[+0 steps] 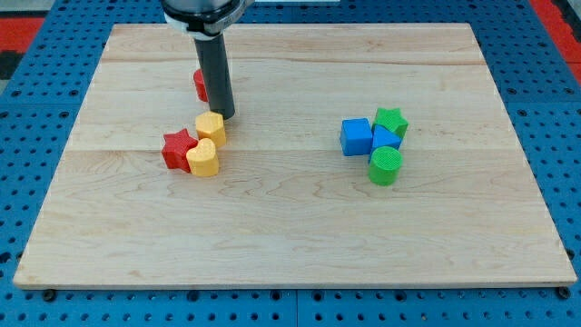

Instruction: Push the red circle towards the group of the blocks

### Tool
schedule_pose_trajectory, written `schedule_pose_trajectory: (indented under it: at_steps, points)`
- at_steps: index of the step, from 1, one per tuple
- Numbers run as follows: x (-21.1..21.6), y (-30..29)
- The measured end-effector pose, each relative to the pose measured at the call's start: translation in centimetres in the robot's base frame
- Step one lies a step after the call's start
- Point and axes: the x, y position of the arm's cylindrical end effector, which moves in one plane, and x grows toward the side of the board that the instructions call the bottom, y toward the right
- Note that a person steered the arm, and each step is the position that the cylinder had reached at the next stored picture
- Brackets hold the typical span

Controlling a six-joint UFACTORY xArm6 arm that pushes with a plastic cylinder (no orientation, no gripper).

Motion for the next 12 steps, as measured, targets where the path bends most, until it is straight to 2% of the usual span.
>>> schedule_pose_trajectory:
  at_steps: [2,3,4,5,6,9,10,12]
  points:
    - [1.4,-0.4]
    - [-1.8,6.1]
    - [-7.4,7.4]
    - [-11.6,3.0]
    - [-10.4,-3.0]
    - [-3.6,-3.2]
    - [-3.7,-2.5]
    - [-4.0,6.3]
